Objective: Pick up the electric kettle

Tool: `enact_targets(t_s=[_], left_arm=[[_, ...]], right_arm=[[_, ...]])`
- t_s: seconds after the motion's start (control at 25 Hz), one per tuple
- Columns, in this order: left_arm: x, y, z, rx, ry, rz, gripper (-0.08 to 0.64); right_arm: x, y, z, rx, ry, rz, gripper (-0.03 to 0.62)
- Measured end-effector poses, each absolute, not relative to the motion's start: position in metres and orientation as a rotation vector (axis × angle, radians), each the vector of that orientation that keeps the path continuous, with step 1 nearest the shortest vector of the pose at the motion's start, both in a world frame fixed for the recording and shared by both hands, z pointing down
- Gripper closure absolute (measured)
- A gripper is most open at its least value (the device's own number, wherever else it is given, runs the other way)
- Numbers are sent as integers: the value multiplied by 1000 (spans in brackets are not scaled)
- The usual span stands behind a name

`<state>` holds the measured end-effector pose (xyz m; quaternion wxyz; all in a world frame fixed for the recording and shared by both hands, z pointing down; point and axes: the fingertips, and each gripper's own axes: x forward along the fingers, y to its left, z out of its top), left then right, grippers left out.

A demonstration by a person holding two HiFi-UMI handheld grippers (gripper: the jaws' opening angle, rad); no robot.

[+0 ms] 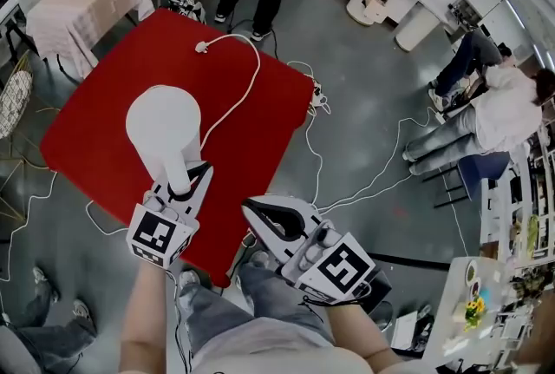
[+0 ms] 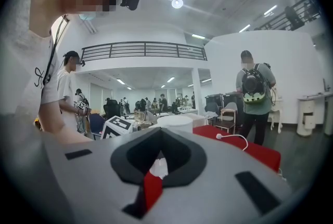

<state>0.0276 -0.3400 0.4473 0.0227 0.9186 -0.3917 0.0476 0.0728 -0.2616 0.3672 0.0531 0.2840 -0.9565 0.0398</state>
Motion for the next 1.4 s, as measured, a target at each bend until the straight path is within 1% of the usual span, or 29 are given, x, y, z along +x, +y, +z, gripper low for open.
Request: enact_targets(t_s=[0.28,0.56,0.92,1.16,1.4], left_arm=[[32,-332,424,2905,-1182,152,555],[21,-302,375,2948,-1148,98,555],[-24,-241,326,2955,-1139,104,554],[-63,-205,317,2977,-1125,125,554],[-91,-182,310,2986,-1113,115,554]], right_arm=[[71,-266,364,864,-2924,109,584],[54,-262,350,848,-2959,72,584],[2,-237,325,847,-3005,2,584],[-43,-211,320,846,-3023,-25,584],[-73,-190,314,874,-3014,-51,584]])
